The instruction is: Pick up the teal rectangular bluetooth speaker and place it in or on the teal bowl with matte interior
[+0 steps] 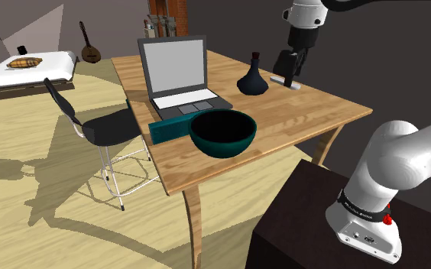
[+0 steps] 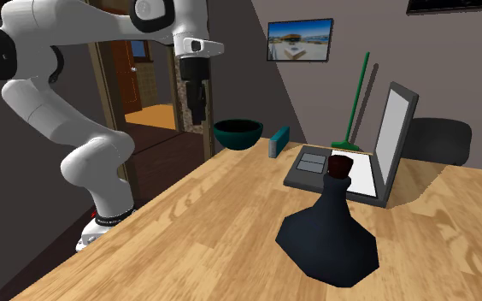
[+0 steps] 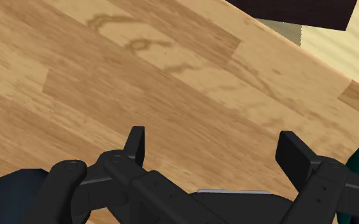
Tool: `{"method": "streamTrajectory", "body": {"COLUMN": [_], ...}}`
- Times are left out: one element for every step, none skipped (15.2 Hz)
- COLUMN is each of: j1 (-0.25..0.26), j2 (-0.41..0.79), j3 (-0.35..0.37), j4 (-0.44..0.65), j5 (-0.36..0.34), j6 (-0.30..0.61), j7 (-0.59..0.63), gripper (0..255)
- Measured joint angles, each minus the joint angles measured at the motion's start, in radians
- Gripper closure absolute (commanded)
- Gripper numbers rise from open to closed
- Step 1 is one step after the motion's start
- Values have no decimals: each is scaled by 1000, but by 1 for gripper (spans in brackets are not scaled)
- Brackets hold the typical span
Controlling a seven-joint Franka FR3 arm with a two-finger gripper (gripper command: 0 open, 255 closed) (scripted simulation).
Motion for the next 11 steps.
{"method": "streamTrajectory", "body": {"j1": [0,5,15,26,37,48,60,74,85,96,108], "j2": [0,20,42,64,102,133,168,199,236,269,295], "j3": [0,-3,-5,-8,-13,-17,-19,-16,-21,-23,-22], "j4": [0,6,11,22,39,49,71,82,101,110,122], "j5": [0,-1,1,3,4,5,9,15,17,20,25], "j6": [0,15,32,45,68,89,103,123,144,168,183], "j7": [0,-13,-30,-51,-76,-103,-127,-146,-175,-201,-225], "gripper": [0,0,0,0,0,0,0,0,0,0,0]}}
